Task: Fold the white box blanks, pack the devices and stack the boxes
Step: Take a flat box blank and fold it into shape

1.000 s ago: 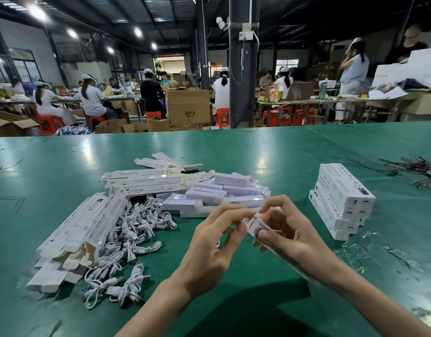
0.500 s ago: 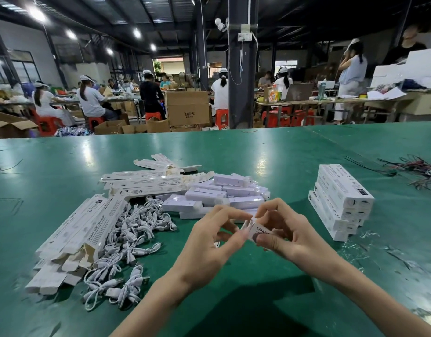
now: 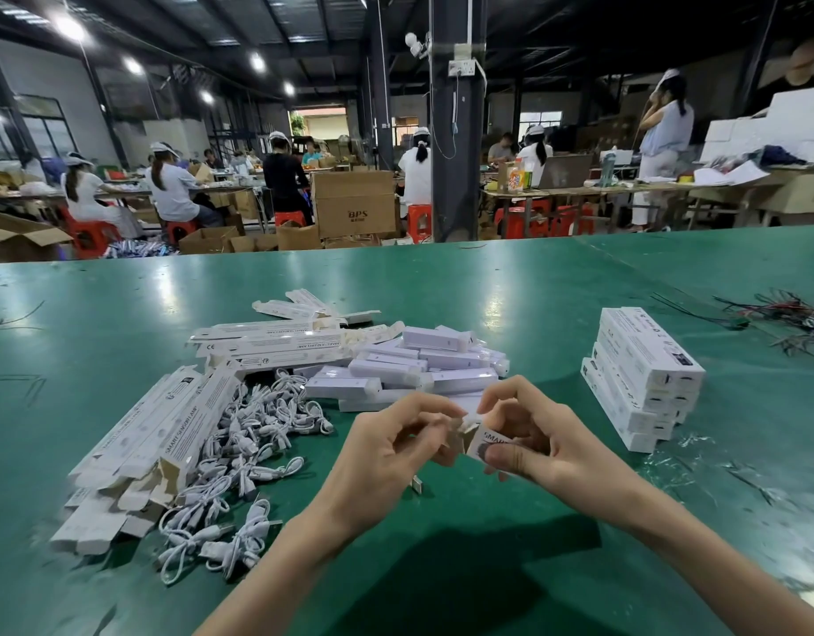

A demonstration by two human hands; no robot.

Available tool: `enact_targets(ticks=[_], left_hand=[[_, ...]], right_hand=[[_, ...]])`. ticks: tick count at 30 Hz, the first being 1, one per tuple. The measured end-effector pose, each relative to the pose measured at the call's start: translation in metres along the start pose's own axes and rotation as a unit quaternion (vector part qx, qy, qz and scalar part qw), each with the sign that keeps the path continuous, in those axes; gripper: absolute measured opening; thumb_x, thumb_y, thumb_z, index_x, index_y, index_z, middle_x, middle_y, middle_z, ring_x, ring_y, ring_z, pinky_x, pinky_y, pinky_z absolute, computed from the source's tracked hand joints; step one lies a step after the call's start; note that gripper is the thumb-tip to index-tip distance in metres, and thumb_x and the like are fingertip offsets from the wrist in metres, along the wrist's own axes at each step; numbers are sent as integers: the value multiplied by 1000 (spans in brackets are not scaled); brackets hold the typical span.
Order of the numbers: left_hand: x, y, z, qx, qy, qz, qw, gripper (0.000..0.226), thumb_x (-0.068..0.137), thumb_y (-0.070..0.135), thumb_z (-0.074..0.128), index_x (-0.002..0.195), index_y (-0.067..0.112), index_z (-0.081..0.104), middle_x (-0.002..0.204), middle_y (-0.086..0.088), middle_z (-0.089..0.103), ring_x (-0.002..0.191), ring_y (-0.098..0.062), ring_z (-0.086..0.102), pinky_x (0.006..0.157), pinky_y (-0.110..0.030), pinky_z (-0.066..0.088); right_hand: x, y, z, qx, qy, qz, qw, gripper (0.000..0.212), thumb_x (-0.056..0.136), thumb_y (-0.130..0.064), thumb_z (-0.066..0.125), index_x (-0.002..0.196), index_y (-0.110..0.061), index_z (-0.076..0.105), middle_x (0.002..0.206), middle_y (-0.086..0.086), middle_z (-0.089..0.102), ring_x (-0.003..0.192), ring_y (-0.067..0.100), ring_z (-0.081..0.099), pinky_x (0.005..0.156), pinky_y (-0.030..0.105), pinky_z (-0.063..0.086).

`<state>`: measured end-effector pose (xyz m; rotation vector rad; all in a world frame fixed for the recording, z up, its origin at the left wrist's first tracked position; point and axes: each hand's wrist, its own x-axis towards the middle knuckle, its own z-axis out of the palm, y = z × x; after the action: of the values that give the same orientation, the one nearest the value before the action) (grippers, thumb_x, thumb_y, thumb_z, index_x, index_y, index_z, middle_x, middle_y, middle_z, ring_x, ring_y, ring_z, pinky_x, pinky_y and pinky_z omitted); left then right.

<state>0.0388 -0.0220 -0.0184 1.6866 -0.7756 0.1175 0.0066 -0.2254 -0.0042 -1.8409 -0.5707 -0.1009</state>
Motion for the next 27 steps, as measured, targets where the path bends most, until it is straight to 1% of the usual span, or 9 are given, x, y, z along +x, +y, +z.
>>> enact_targets(ticks=[3, 6, 8, 10, 12, 15, 20, 24, 27], left_hand=[[1, 4, -1, -54, -6, -16, 998, 20, 90, 31, 62, 108, 25, 67, 81, -5, 69, 76, -20, 67, 76, -30, 55], [3, 1, 2, -78, 10, -30, 996, 23, 87, 27, 66, 109, 27, 67, 96, -12, 71, 83, -27, 68, 81, -40, 57], [4, -1, 3, -72, 47, -47, 995, 27, 81, 23, 74, 107, 29, 67, 96, -15, 70, 84, -30, 68, 83, -43, 56], [3, -3, 6, -69, 94, -56, 992, 34, 77, 24, 80, 108, 23, 65, 87, -13, 72, 78, -24, 69, 80, -40, 56], [3, -2, 10, -71, 142, -56, 986, 38, 70, 30, 78, 104, 19, 64, 81, -12, 73, 74, -20, 71, 75, -33, 56], [2, 0, 14, -90, 174, -52, 979, 28, 66, 27, 78, 91, 19, 69, 81, -9, 73, 75, -16, 68, 69, -23, 54], [2, 4, 21, -180, 175, -79, 965, 22, 64, 20, 77, 85, 14, 71, 82, -7, 74, 76, -15, 67, 72, -23, 54], [-3, 10, 24, -153, 179, -33, 971, 15, 78, 11, 78, 91, 11, 71, 86, -5, 75, 80, -14, 70, 73, -21, 54], [-7, 17, 26, -161, 168, -14, 972, 18, 81, 11, 68, 96, 15, 77, 93, -2, 76, 88, -15, 72, 76, -16, 52]], right_hand=[[0, -1, 0, -7, 7, -2, 1000, 25, 88, -1, 64, 105, -13, 50, 84, 15, 56, 72, 19, 62, 69, 39, 51], [0, 1, -1, 4, 33, -10, 999, 25, 88, -3, 64, 107, -12, 50, 82, 13, 57, 71, 28, 59, 70, 47, 52], [1, 2, 2, 4, 45, -18, 999, 27, 87, -9, 65, 110, -15, 52, 82, 13, 58, 74, 37, 58, 71, 51, 51], [2, 3, 7, -12, 44, -27, 999, 29, 86, -16, 65, 113, -20, 55, 83, 11, 59, 72, 29, 56, 68, 47, 51], [2, 5, 10, -20, 35, -34, 999, 29, 87, -17, 67, 113, -27, 57, 82, 3, 60, 71, 11, 55, 64, 29, 48], [1, 4, 12, -5, 30, -37, 999, 35, 84, -11, 72, 109, -31, 57, 83, -3, 60, 75, 6, 57, 69, 16, 44], [2, 4, 13, 29, 35, -35, 998, 36, 78, -16, 74, 106, -30, 57, 84, -1, 60, 79, 9, 58, 73, 25, 49], [2, 2, 13, 49, 38, -31, 998, 28, 81, -21, 72, 105, -30, 62, 86, 5, 61, 81, 12, 57, 67, 29, 52], [3, -2, 7, 71, 44, -34, 996, 22, 83, -23, 69, 103, -28, 62, 83, 6, 57, 80, 20, 58, 63, 32, 54]])
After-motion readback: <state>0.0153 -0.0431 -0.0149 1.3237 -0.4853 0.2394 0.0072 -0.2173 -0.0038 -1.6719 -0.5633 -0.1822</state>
